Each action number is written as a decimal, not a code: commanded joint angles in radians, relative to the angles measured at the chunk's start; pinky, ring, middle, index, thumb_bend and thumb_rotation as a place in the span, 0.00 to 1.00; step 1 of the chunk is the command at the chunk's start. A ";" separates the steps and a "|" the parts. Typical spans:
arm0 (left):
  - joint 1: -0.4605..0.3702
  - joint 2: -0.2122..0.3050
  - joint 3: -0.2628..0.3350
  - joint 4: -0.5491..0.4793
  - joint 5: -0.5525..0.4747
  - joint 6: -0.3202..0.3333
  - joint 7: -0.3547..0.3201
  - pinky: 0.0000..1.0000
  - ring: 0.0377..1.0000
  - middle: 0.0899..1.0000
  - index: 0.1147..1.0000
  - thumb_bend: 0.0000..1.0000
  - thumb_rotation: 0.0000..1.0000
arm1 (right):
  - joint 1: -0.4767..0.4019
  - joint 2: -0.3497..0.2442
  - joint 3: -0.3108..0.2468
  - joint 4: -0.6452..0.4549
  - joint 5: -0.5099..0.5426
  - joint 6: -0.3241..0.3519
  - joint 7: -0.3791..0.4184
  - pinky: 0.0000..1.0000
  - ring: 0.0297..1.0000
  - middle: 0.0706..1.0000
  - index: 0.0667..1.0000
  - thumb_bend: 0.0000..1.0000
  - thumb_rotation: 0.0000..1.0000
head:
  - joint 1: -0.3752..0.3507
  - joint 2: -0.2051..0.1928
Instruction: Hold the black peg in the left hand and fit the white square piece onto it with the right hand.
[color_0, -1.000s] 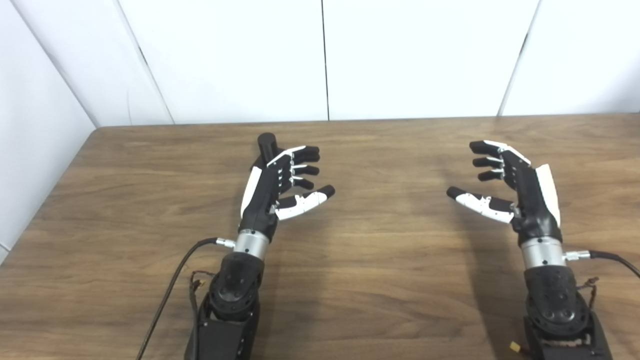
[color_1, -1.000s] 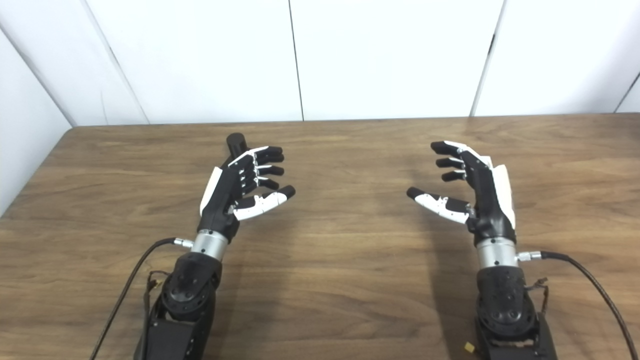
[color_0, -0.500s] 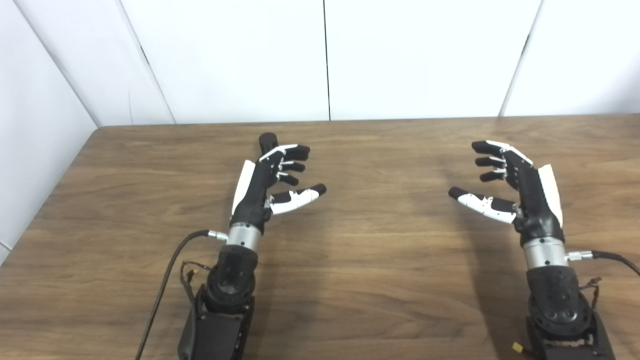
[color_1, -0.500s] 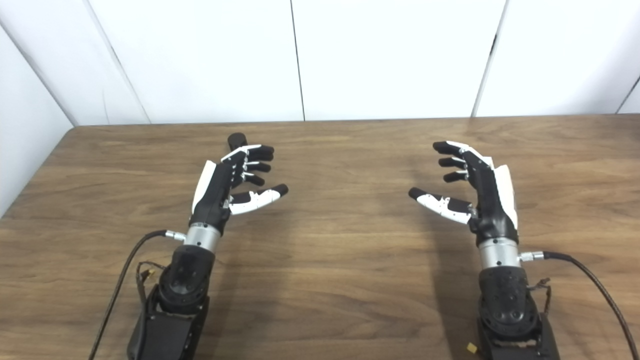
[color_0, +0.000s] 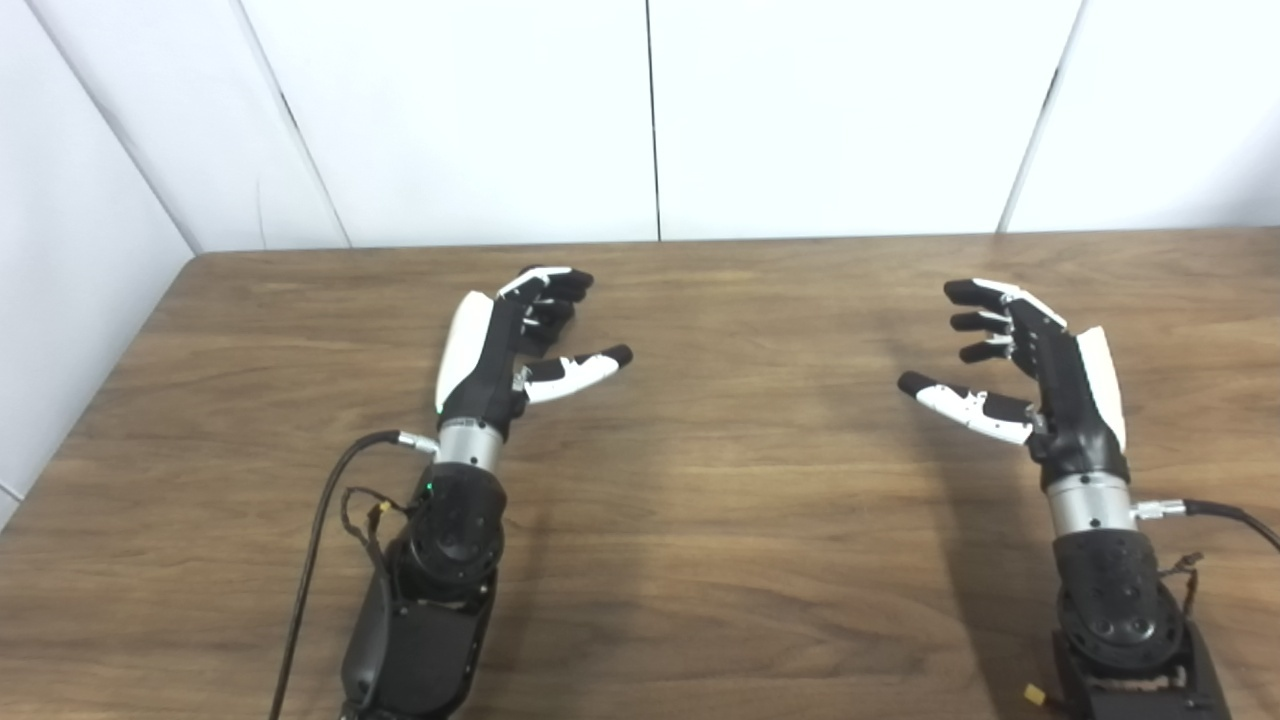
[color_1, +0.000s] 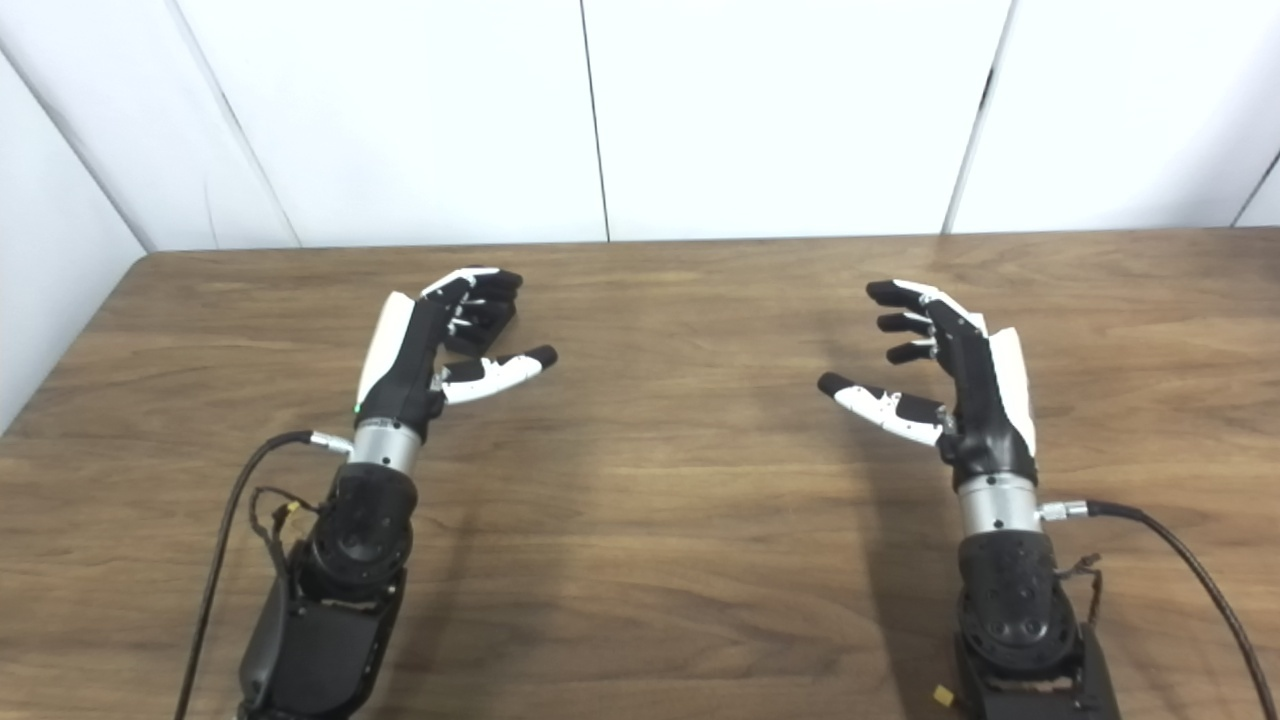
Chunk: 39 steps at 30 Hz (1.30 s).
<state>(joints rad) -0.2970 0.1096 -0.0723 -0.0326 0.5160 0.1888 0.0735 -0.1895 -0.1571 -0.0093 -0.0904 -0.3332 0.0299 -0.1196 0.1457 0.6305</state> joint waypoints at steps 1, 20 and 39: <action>-0.061 0.019 -0.012 -0.044 0.069 0.014 0.031 0.60 0.68 0.69 0.66 0.72 0.22 | -0.035 -0.005 -0.007 -0.014 0.004 -0.042 -0.011 0.58 0.69 0.74 0.70 0.67 0.12 | 0.000 0.001; -0.169 0.108 -0.061 0.036 0.306 0.088 0.057 0.64 0.74 0.77 0.67 0.70 0.31 | -0.032 -0.002 -0.014 -0.017 0.003 -0.037 -0.013 0.59 0.69 0.74 0.70 0.66 0.12 | -0.005 0.000; -0.279 0.169 -0.132 0.267 0.484 0.150 0.169 1.00 0.98 0.92 0.66 0.77 0.42 | -0.031 0.000 -0.013 -0.030 0.000 -0.031 -0.009 0.58 0.69 0.74 0.70 0.66 0.12 | -0.016 0.004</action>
<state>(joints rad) -0.5122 0.2547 -0.2046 0.2375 0.9771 0.3379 0.2019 -0.1893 -0.1569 -0.0176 -0.0907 -0.3361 0.0263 -0.1200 0.1319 0.6335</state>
